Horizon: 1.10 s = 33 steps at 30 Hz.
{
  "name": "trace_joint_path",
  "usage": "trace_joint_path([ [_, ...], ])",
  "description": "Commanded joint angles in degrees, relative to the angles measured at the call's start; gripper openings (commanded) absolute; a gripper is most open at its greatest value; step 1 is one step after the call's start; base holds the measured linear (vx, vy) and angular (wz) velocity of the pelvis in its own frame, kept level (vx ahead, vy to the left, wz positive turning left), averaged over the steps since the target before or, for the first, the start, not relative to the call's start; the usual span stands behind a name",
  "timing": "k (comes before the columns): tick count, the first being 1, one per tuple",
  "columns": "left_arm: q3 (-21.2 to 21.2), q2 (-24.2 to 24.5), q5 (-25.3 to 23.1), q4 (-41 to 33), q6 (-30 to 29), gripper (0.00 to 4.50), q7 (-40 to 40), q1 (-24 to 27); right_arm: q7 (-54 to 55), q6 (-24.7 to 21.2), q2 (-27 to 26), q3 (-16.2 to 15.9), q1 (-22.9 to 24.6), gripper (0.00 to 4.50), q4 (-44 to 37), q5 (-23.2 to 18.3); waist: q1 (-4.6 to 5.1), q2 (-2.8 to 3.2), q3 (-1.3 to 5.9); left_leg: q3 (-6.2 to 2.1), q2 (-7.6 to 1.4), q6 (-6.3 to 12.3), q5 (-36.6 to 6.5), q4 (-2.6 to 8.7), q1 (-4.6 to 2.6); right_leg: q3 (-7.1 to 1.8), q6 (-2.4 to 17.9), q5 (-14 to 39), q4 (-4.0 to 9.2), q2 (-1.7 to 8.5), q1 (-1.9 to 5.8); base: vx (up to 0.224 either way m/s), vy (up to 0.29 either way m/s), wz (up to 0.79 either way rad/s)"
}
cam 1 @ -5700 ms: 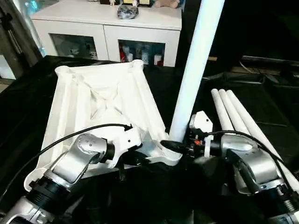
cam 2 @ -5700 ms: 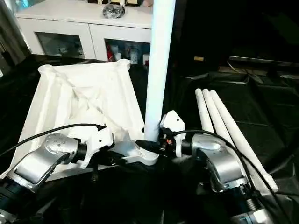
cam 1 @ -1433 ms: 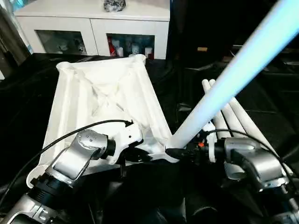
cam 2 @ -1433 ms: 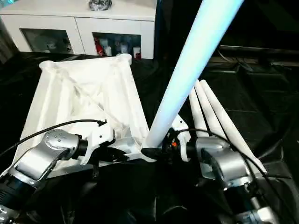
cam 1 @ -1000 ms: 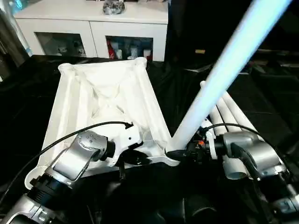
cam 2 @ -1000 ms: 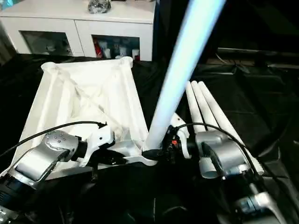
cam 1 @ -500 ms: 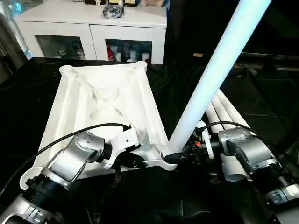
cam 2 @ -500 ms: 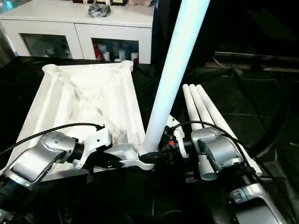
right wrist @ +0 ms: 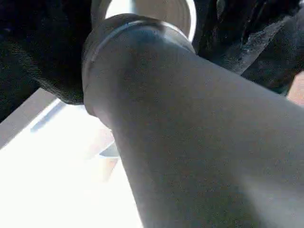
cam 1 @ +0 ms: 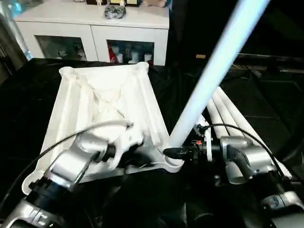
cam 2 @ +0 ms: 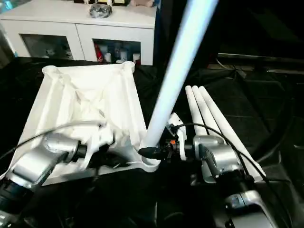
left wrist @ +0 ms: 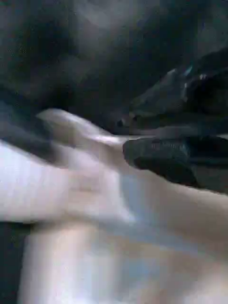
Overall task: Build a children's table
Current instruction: Insert table leg to table base
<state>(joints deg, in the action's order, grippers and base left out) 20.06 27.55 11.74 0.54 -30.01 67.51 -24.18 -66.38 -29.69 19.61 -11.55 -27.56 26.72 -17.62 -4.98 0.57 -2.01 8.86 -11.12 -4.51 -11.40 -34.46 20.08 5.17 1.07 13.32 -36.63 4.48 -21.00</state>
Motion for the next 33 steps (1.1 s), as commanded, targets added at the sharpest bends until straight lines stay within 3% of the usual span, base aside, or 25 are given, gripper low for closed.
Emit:
trace_joint_path([
  [1,-2.33,0.41,1.43,-1.41,1.27,0.92,0.59,-1.64,1.21,-2.12,0.15,-1.14,1.41,3.14,0.03,0.68,0.16,0.66,2.50,-0.38,-2.14,0.25,-13.35,4.74,0.02,-3.35,13.28,10.00,5.35,3.94,2.10,0.000,0.000,0.00],
  [2,-4.30,0.29,2.49,-1.58,1.89,1.01,0.53,-2.61,1.59,-2.67,0.17,-0.40,1.40,3.14,-1.35,0.51,0.40,0.37,2.44,-0.41,-2.01,0.35,-12.69,4.75,0.35,-3.33,12.93,9.93,5.28,3.92,2.38,0.000,0.000,0.00],
  [4,-5.75,-0.09,3.33,-1.65,2.22,1.15,0.22,-3.47,1.96,-3.27,0.07,0.18,1.30,3.14,-2.37,0.29,0.53,0.18,2.50,-0.27,-1.89,0.71,-11.63,4.61,0.31,-3.37,12.27,10.96,5.44,3.97,2.35,0.000,0.000,0.00],
  [6,-9.09,-2.25,6.22,-2.34,1.69,1.41,-0.93,-5.69,2.91,-5.08,-0.25,1.05,0.99,3.14,-4.78,-0.51,0.43,0.31,2.58,-0.18,-1.94,1.01,-9.39,4.46,0.29,-3.42,12.41,9.72,5.33,3.97,2.35,0.000,0.000,0.00],
  [9,-10.49,-4.75,8.33,-2.97,1.11,1.52,-3.11,-6.80,3.39,-5.95,-0.37,0.92,1.04,3.14,-6.21,-0.97,0.36,0.35,2.62,-0.18,-2.09,1.23,-7.96,4.48,0.43,-3.31,13.40,6.04,4.90,3.87,2.43,0.000,0.000,0.00],
  [18,-9.03,-12.75,11.07,-2.36,-0.06,2.36,-6.76,-8.19,3.89,-7.09,-0.73,-0.16,0.94,3.14,-7.85,-0.57,0.53,0.10,2.89,-0.01,-1.95,2.74,-4.57,4.08,0.83,-3.28,13.64,1.43,4.73,3.87,2.69,0.000,0.000,0.00],
  [26,-9.09,-16.40,10.96,0.32,2.62,2.87,-9.48,-9.06,3.51,-7.68,-0.46,-0.93,1.20,3.14,-8.70,-0.39,0.44,-0.11,2.91,-0.03,-2.04,3.23,-3.82,3.99,0.91,-3.30,13.36,0.75,4.74,3.88,2.73,0.000,0.000,0.00],
  [29,-10.10,-17.91,12.14,0.81,2.76,3.18,-10.22,-9.55,3.43,-7.91,-0.31,-1.11,1.10,3.14,-8.99,-0.41,0.35,-0.17,3.11,-0.01,-1.99,3.90,-2.10,3.76,1.04,-3.28,14.02,-2.57,4.44,3.86,2.81,0.000,0.000,0.00],
  [31,-10.86,-18.56,12.83,1.08,2.27,2.67,-10.58,-9.89,3.38,-7.98,-0.20,-1.15,0.96,3.14,-9.05,-0.44,0.40,-0.20,3.07,0.01,-2.00,4.21,-2.28,3.74,1.03,-3.27,14.19,-2.83,4.38,3.85,2.77,0.000,0.000,0.00],
  [33,-11.47,-18.80,13.78,1.07,1.59,2.76,-10.21,-10.02,3.34,-7.90,-0.17,-1.10,0.83,3.14,-8.99,-0.39,0.39,0.01,3.03,0.02,-2.01,4.12,-2.88,3.77,0.98,-3.26,14.30,-2.03,4.49,3.84,2.74,0.000,0.000,0.00],
])
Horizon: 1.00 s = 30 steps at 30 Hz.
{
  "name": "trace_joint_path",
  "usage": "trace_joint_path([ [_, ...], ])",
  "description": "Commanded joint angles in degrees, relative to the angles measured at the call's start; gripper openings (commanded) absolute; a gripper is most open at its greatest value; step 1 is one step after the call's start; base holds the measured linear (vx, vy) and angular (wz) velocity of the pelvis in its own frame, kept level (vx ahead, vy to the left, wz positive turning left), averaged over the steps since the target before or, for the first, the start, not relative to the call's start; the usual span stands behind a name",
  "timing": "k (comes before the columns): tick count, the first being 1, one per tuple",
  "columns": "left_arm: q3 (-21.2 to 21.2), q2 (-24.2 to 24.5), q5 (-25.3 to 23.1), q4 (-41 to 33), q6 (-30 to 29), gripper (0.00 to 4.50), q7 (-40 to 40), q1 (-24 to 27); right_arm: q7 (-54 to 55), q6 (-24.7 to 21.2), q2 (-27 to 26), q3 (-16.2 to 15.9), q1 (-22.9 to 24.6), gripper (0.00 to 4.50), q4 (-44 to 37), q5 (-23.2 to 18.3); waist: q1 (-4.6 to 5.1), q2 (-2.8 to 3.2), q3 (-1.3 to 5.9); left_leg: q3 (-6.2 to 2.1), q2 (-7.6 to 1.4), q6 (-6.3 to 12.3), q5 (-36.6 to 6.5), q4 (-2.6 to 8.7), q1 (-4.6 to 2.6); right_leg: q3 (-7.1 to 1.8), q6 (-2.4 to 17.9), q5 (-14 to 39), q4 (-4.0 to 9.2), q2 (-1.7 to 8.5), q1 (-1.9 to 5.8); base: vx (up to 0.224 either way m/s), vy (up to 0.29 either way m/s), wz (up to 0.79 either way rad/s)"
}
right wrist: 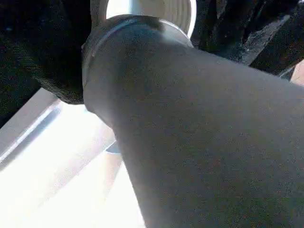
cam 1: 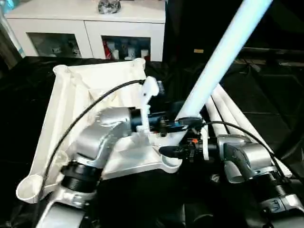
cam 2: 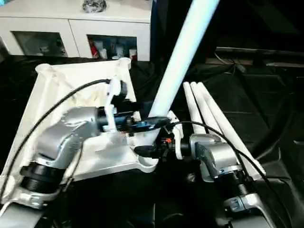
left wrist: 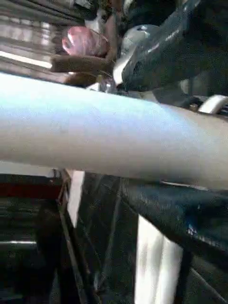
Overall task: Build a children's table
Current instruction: Insert table leg to table base
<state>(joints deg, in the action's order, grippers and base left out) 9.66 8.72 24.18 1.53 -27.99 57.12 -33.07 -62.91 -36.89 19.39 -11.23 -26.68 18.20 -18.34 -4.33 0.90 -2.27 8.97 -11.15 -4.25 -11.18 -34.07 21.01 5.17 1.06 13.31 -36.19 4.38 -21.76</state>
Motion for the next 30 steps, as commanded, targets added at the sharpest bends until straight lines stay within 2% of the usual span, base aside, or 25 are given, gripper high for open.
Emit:
trace_joint_path([
  [1,-1.06,0.03,1.34,0.08,-0.43,2.76,0.18,-1.13,-0.14,-0.69,0.05,-1.43,-0.05,3.14,-0.47,0.32,-0.24,-0.39,3.28,-0.07,-1.93,3.80,-3.16,3.35,0.06,-3.26,14.26,-1.94,4.07,3.93,3.54,0.000,0.000,0.00],
  [2,-1.06,0.03,1.34,0.08,-0.43,2.74,0.18,-1.13,-0.14,-0.69,0.05,-1.43,-0.05,3.14,-0.47,0.32,-0.22,-0.43,3.27,-0.08,-1.92,3.79,-3.23,3.38,0.07,-3.23,14.24,-1.80,4.07,3.92,3.56,0.000,0.000,0.00],
  [4,-1.59,0.02,2.00,0.41,-0.47,2.25,0.63,-1.18,-0.20,-0.58,0.05,-1.16,-0.21,3.14,-0.63,0.13,-0.23,-0.27,3.29,-0.13,-2.03,3.75,-3.13,3.37,0.01,-3.26,14.23,-2.02,4.06,3.93,3.51,0.000,0.000,0.00],
  [5,-1.69,0.03,1.97,0.63,-0.26,2.25,0.61,-1.21,-0.24,-0.57,0.06,-1.04,-0.25,3.14,-0.74,0.00,-0.18,0.17,3.27,-0.16,-2.06,3.60,-3.41,3.39,-0.05,-3.21,14.29,-2.37,4.10,3.83,3.42,0.000,0.000,0.00],
  [7,-1.90,0.01,1.52,1.50,0.42,2.30,0.10,-1.38,-0.28,-0.54,0.09,-0.83,-0.33,3.14,-0.99,-0.21,-0.17,-0.05,3.30,-0.16,-1.98,3.56,-3.82,3.37,-0.04,-3.22,14.33,-2.47,4.11,3.82,3.55,0.000,0.000,0.00],
  [8,-1.94,0.02,1.45,1.62,0.51,2.09,0.02,-1.40,-0.27,-0.53,0.10,-0.80,-0.33,3.14,-1.02,-0.23,-0.12,0.23,3.28,-0.17,-1.92,3.46,-4.03,3.36,0.03,-3.17,14.24,-2.49,4.15,3.82,3.61,0.000,0.000,0.00],
  [9,-2.13,0.05,1.02,2.43,1.09,1.98,-0.52,-1.56,-0.23,-0.46,0.15,-0.64,-0.35,3.13,-1.23,-0.30,-0.18,0.26,3.29,-0.17,-1.94,3.26,-4.37,3.35,-0.09,-3.18,14.25,-2.32,4.20,3.80,3.55,0.000,0.000,0.00],
  [19,-4.39,-0.11,2.98,3.09,0.60,1.85,-1.61,-2.37,0.91,0.22,0.31,0.80,-0.84,3.11,-2.77,-0.63,-0.39,0.56,3.48,-0.17,-1.96,3.61,-3.01,3.16,-0.04,-3.18,14.73,-4.02,3.87,3.79,3.62,0.000,0.000,0.00],
  [20,-5.11,-0.26,3.12,3.18,0.82,1.85,-2.48,-2.67,2.51,0.78,-0.18,1.49,-1.21,3.46,-2.42,-0.28,-0.44,0.41,3.50,-0.19,-2.02,3.74,-2.67,3.19,-0.05,-3.19,14.84,-4.42,3.75,3.82,3.60,0.000,0.000,0.00],
  [22,-5.90,-0.21,2.71,3.39,0.83,1.85,-4.13,-3.27,3.99,1.39,-0.78,2.71,-1.77,3.81,-2.08,-0.44,-0.51,0.34,3.55,-0.20,-2.01,3.78,-2.40,3.15,-0.09,-3.20,14.89,-4.79,3.68,3.89,3.54,0.000,0.000,0.00],
  [24,-7.42,-0.09,1.48,4.04,0.50,1.84,-8.08,-4.73,6.52,1.66,-1.87,5.32,-2.75,3.86,-2.24,-1.48,-0.64,0.32,3.58,-0.17,-1.96,3.57,-2.40,3.15,-0.15,-3.21,14.73,-4.47,3.70,3.88,3.51,0.000,0.000,0.00],
  [26,-9.18,0.04,-0.21,4.58,0.64,1.84,-12.76,-6.58,10.08,1.92,-2.89,8.05,-3.64,4.15,-3.50,-2.17,-0.72,0.33,3.72,-0.26,-1.95,3.54,-1.58,3.05,-0.21,-3.29,14.82,-6.16,3.42,3.86,3.50,0.000,0.000,0.00],
  [27,-10.15,-0.02,-0.33,4.28,-0.35,1.84,-14.97,-7.50,12.29,1.25,-3.29,9.28,-4.01,4.25,-4.64,-2.40,-0.75,0.59,3.70,-0.33,-1.93,3.59,-0.93,3.02,-0.18,-3.22,14.63,-7.00,3.35,3.79,3.50,0.000,0.000,0.00],
  [28,-10.68,-0.07,-0.23,3.97,-1.07,1.84,-16.12,-7.99,13.60,0.77,-3.47,9.89,-4.19,4.25,-5.36,-2.47,-0.79,0.50,3.73,-0.33,-1.92,3.54,-0.42,2.99,-0.24,-3.24,14.56,-7.82,3.29,3.79,3.51,0.000,0.000,0.00],
  [29,-11.25,-0.29,-0.24,3.56,-2.15,1.84,-17.86,-8.39,14.75,-0.13,-3.66,10.47,-4.13,4.25,-6.68,-2.74,-0.79,0.49,3.69,-0.30,-1.87,3.50,-0.22,2.99,-0.20,-3.24,14.49,-8.14,3.28,3.71,3.54,0.000,0.000,0.00],
  [30,-12.16,-0.67,-0.34,3.47,-4.68,1.84,-20.99,-9.07,16.36,-3.29,-3.99,11.55,-4.17,4.25,-8.78,-3.71,-0.92,0.17,3.76,-0.30,-1.85,3.63,0.46,2.94,-0.23,-3.26,14.66,-9.06,3.07,3.74,3.62,0.000,0.000,0.00],
])
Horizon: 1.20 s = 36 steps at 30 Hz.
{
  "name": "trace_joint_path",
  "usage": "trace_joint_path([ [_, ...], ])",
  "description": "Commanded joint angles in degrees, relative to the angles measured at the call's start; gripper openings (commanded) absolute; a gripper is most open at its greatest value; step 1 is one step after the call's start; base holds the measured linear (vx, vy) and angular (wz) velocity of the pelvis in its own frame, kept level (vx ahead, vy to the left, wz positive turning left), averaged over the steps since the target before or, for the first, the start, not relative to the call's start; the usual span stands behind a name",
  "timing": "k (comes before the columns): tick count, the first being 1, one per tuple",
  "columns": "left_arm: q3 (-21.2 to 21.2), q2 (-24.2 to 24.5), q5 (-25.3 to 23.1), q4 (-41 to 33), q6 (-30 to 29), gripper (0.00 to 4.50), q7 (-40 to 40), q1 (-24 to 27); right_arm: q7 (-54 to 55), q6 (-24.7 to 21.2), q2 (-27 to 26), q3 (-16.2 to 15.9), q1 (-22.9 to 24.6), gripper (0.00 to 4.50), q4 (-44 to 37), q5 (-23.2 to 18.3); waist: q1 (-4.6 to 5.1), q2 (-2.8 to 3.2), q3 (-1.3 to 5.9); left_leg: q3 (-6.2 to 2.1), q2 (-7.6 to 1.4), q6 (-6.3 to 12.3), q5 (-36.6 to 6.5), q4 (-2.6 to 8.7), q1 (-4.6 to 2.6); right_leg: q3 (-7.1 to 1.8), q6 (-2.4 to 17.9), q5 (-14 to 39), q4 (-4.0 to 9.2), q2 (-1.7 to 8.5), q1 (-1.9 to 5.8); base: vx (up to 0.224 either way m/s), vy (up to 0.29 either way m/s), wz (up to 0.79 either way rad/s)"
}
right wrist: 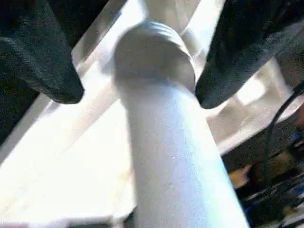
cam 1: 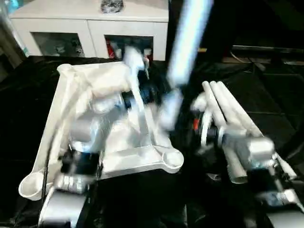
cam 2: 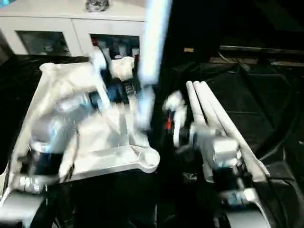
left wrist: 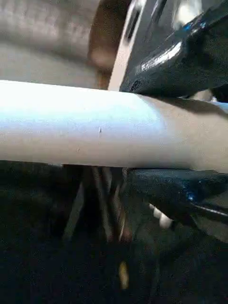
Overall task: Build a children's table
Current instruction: Insert table leg to table base
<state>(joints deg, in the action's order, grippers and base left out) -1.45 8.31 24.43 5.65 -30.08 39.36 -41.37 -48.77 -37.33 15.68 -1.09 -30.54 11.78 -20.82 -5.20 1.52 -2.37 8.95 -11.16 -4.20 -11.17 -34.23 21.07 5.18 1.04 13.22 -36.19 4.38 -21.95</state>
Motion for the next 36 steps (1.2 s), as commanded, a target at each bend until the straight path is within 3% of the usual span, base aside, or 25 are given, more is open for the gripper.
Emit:
trace_joint_path([
  [1,-1.67,-0.47,-0.38,-0.65,-4.02,1.84,-5.04,-1.23,3.32,-5.05,-0.62,2.36,-0.35,4.25,-4.08,-2.24,-0.08,-0.47,3.79,-0.20,-1.74,3.95,0.93,3.06,-0.23,-3.31,14.68,-9.32,3.06,3.65,3.78,0.000,0.000,0.00],
  [4,-2.80,-1.12,0.92,-0.59,-6.04,1.84,-7.69,-1.91,4.25,-8.33,-0.90,3.80,-0.29,4.25,-7.64,-4.52,-0.18,-0.32,3.80,-0.18,-1.69,4.21,0.51,3.05,-0.17,-3.23,14.37,-8.09,3.31,3.69,3.78,0.000,0.000,0.00],
  [8,-2.74,-1.59,1.67,-0.93,-8.04,1.84,-8.74,-1.62,6.16,-11.38,-0.88,4.47,-0.65,4.25,-9.11,-5.65,-0.20,-0.19,3.69,-0.17,-1.66,3.07,-0.61,3.20,-0.19,-3.21,13.89,-5.75,3.60,3.68,3.70,0.000,0.000,0.00],
  [11,-3.27,-2.54,2.94,-1.97,-10.91,1.84,-10.34,-1.28,8.26,-15.97,-0.77,5.76,-1.09,4.25,-11.20,-7.02,-0.27,0.07,3.72,-0.25,-1.64,2.25,-0.59,3.19,-0.22,-3.26,13.75,-6.11,3.53,3.67,3.79,0.000,0.000,0.00],
  [15,-3.87,-3.11,3.85,-2.62,-12.29,1.84,-11.53,-1.30,8.96,-18.09,-0.11,5.82,-0.87,4.25,-13.52,-7.69,-0.25,-0.04,3.74,-0.25,-1.51,1.99,-0.02,3.14,-0.08,-3.26,13.48,-7.24,3.51,3.58,3.91,0.000,0.000,0.00],
  [22,-3.73,-3.53,5.02,-4.22,-14.12,1.84,-12.14,-0.84,10.17,-18.59,-0.40,4.47,-0.96,4.25,-14.35,-7.60,-0.25,0.02,3.64,-0.21,-1.51,1.68,-0.73,3.19,-0.09,-3.24,13.23,-5.82,3.67,3.62,3.84,0.000,0.000,0.00],
  [24,-3.47,-3.69,5.68,-5.57,-14.97,1.84,-12.54,0.14,10.86,-18.96,-0.65,2.79,-0.51,4.25,-15.01,-6.89,-0.19,-0.54,3.61,-0.16,-1.48,1.67,-0.34,3.20,0.02,-3.27,13.06,-5.87,3.70,3.65,3.94,0.000,0.000,0.00],
  [27,-3.47,-3.82,6.34,-6.79,-15.68,1.84,-12.75,0.51,10.81,-19.31,-0.70,2.07,-0.46,4.25,-15.17,-7.07,-0.26,-0.38,3.54,-0.11,-1.50,1.85,-0.26,3.18,0.01,-3.30,12.94,-4.91,3.70,3.72,3.83,0.000,0.000,0.00],
  [28,-3.44,-3.84,6.44,-7.06,-15.78,1.84,-12.80,0.58,10.69,-19.20,-0.71,1.86,-0.56,4.25,-14.95,-6.99,-0.28,-0.74,3.54,-0.07,-1.50,1.93,-0.31,3.22,0.00,-3.31,12.81,-4.68,3.77,3.69,3.83,0.000,0.000,0.00],
  [31,-3.14,-3.59,6.57,-7.98,-16.16,1.84,-12.94,0.98,10.31,-18.63,-0.52,0.60,-0.94,4.25,-14.07,-6.22,-0.33,-0.48,3.54,-0.14,-1.56,1.67,0.01,3.19,0.01,-3.32,12.52,-4.68,3.68,3.72,3.77,0.000,0.000,0.00],
  [32,-2.94,-3.48,6.46,-8.35,-16.21,1.84,-13.05,1.13,10.18,-18.17,-0.37,-0.28,-1.17,4.25,-13.56,-5.70,-0.30,-1.04,3.52,-0.09,-1.54,1.74,0.08,3.23,0.03,-3.32,12.37,-4.79,3.73,3.67,3.83,0.000,0.000,0.00],
  [36,-2.49,-3.42,6.31,-8.85,-16.16,1.84,-13.30,1.26,10.47,-17.14,-0.14,-1.85,-1.60,4.25,-12.73,-4.58,-0.39,-0.77,3.46,-0.12,-1.52,1.58,0.25,3.23,-0.01,-3.33,12.06,-4.27,3.67,3.67,3.73,0.000,0.000,0.00],
])
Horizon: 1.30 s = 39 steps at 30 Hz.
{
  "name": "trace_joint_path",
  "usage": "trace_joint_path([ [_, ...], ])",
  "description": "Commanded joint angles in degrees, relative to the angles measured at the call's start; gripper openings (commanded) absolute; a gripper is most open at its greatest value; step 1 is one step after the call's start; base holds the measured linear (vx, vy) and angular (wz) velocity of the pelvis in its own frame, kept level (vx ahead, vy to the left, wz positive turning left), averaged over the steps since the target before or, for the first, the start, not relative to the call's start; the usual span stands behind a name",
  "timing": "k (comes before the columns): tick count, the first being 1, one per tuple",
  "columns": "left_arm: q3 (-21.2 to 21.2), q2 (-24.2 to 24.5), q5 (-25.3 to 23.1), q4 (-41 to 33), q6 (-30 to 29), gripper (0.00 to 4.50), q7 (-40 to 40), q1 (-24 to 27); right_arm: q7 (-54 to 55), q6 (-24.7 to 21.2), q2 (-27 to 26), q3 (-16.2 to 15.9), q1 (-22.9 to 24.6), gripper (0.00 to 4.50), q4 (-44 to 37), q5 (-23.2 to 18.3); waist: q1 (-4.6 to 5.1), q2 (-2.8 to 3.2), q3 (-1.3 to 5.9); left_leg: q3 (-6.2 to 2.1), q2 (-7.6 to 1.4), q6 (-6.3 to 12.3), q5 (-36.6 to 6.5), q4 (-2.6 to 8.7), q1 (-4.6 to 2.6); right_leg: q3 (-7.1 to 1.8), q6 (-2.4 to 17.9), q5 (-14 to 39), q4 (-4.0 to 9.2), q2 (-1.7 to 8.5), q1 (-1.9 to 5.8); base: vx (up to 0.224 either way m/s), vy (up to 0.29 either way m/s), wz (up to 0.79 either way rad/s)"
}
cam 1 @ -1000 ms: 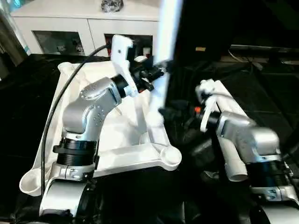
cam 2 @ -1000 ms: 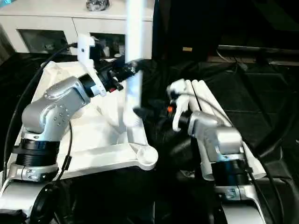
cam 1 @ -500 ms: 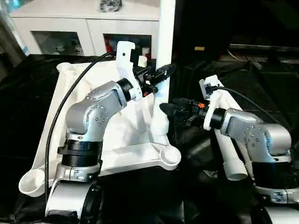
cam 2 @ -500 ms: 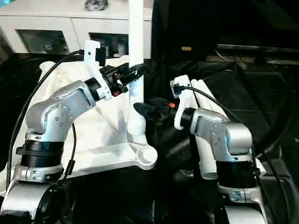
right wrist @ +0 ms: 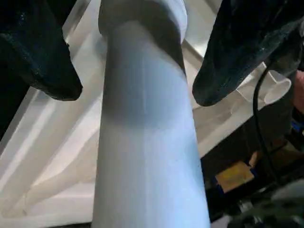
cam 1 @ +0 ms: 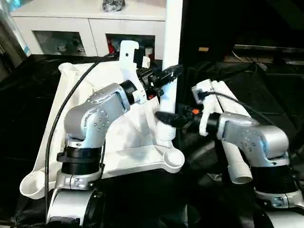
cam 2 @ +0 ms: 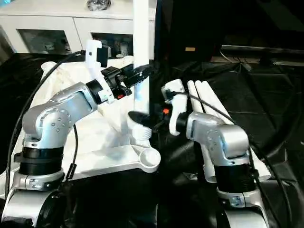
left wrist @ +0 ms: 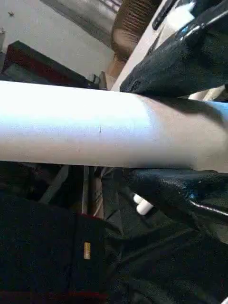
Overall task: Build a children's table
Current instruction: Insert table leg to table base
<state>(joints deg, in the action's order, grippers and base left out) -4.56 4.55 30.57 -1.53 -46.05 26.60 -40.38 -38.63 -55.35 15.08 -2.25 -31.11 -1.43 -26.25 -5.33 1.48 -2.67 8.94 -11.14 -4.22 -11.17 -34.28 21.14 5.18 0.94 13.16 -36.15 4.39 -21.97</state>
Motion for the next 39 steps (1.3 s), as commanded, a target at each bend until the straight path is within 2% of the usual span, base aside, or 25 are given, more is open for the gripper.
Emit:
trace_joint_path([
  [1,0.69,0.29,0.21,-1.90,-0.30,1.84,-0.65,0.30,0.54,1.12,0.42,-1.16,-1.16,4.25,0.71,1.21,-0.28,-0.70,3.80,-0.14,-1.55,1.59,0.47,3.24,-0.06,-3.33,12.08,-4.51,3.57,3.70,3.78,0.000,0.000,0.00],
  [6,1.51,0.54,-0.14,-2.68,-0.40,1.84,-0.54,0.43,1.01,1.66,-0.21,-1.67,-1.30,4.25,1.02,1.38,-0.34,-0.79,3.84,-0.15,-1.56,1.70,1.25,3.20,-0.04,-3.36,12.31,-5.85,3.40,3.72,3.78,0.000,0.000,0.00],
  [7,1.54,0.56,-0.14,-2.69,-0.39,1.84,-0.52,0.45,1.02,1.67,-0.23,-1.66,-1.30,4.25,1.02,1.38,-0.39,-1.05,3.82,-0.12,-1.51,1.88,1.27,3.21,0.05,-3.36,12.39,-5.96,3.32,3.76,3.87,0.000,0.000,0.00],
  [10,2.79,1.57,-0.40,-3.85,-0.37,1.84,0.53,1.64,1.29,1.71,-0.73,-1.48,-1.38,4.25,1.32,0.91,-0.46,-0.97,3.75,-0.09,-1.58,1.84,0.89,3.25,-0.04,-3.35,12.13,-4.78,3.43,3.76,3.69,0.000,0.000,0.00],
  [12,2.83,1.71,-0.25,-4.20,-0.52,1.84,0.67,1.78,0.99,1.81,-0.72,-1.72,-1.44,4.08,1.50,0.88,-0.45,-0.95,3.76,-0.08,-1.55,1.62,0.85,3.25,-0.02,-3.36,11.92,-4.65,3.44,3.72,3.74,0.000,0.000,0.00],
  [13,2.84,1.73,-0.18,-4.31,-0.60,1.84,0.62,1.77,0.90,1.89,-0.71,-1.79,-1.48,4.08,1.60,0.93,-0.49,-1.22,3.76,-0.08,-1.56,1.58,0.88,3.31,0.01,-3.36,11.90,-4.65,3.38,3.77,3.79,0.000,0.000,0.00],
  [14,2.99,1.89,0.02,-4.60,-0.76,1.84,0.90,1.86,0.78,2.00,-0.68,-1.93,-1.51,3.94,1.72,1.01,-0.53,-1.08,3.77,-0.05,-1.55,1.47,0.77,3.27,-0.10,-3.36,11.92,-4.38,3.44,3.75,3.67,0.000,0.000,0.00],
  [22,4.06,2.42,0.46,-5.13,-0.48,1.84,1.52,2.11,-0.06,2.27,-0.30,-3.00,-1.78,3.23,2.52,1.24,-0.76,-1.44,3.76,-0.04,-1.53,1.58,2.13,3.16,-0.12,-3.41,12.41,-7.24,3.10,3.71,3.77,0.000,0.000,0.00],
  [24,4.05,2.44,0.34,-4.80,-0.20,1.84,1.60,1.87,-0.39,2.17,-0.14,-3.34,-1.64,3.15,2.50,1.18,-0.87,-1.43,3.77,-0.05,-1.56,1.62,2.15,3.13,-0.12,-3.43,12.41,-7.39,3.05,3.72,3.78,0.000,0.000,0.00],
  [25,4.04,2.43,0.34,-4.74,-0.17,1.84,1.60,1.80,-0.47,2.22,-0.10,-3.46,-1.58,2.93,2.53,1.20,-0.90,-1.44,3.76,-0.04,-1.57,1.61,2.09,3.14,-0.13,-3.43,12.42,-7.31,3.08,3.75,3.79,0.000,0.000,0.00],
  [27,4.07,2.47,0.35,-4.68,-0.08,1.84,1.62,1.77,-0.56,2.36,0.00,-3.80,-1.48,2.81,2.63,1.31,-1.05,-1.41,3.79,-0.05,-1.59,1.65,2.28,3.10,-0.17,-3.43,12.43,-7.49,3.02,3.74,3.76,0.000,0.000,0.00],
  [29,4.09,2.50,0.35,-4.64,-0.02,1.84,1.63,1.78,-0.62,2.47,0.05,-3.98,-1.43,2.80,2.66,1.39,-1.15,-1.43,3.79,-0.03,-1.57,1.55,2.11,3.09,-0.18,-3.44,12.35,-7.17,3.07,3.76,3.77,0.000,0.000,0.00],
  [31,4.15,2.64,0.40,-4.52,0.08,1.84,1.72,1.71,-0.50,1.91,-0.15,-3.85,-1.51,3.10,3.02,1.11,-1.21,-1.37,3.81,-0.08,-1.60,1.35,2.21,3.09,-0.17,-3.44,12.29,-7.25,3.00,3.74,3.75,0.000,0.000,0.00],
  [39,4.39,2.98,0.52,-4.51,-0.06,1.84,2.25,1.53,-0.43,2.47,-0.41,-4.30,-1.61,3.24,3.25,1.56,-1.22,-1.18,3.92,-0.12,-1.48,1.22,2.47,2.99,-0.12,-3.38,12.48,-8.68,2.86,3.63,3.84,0.000,0.000,0.00],
])
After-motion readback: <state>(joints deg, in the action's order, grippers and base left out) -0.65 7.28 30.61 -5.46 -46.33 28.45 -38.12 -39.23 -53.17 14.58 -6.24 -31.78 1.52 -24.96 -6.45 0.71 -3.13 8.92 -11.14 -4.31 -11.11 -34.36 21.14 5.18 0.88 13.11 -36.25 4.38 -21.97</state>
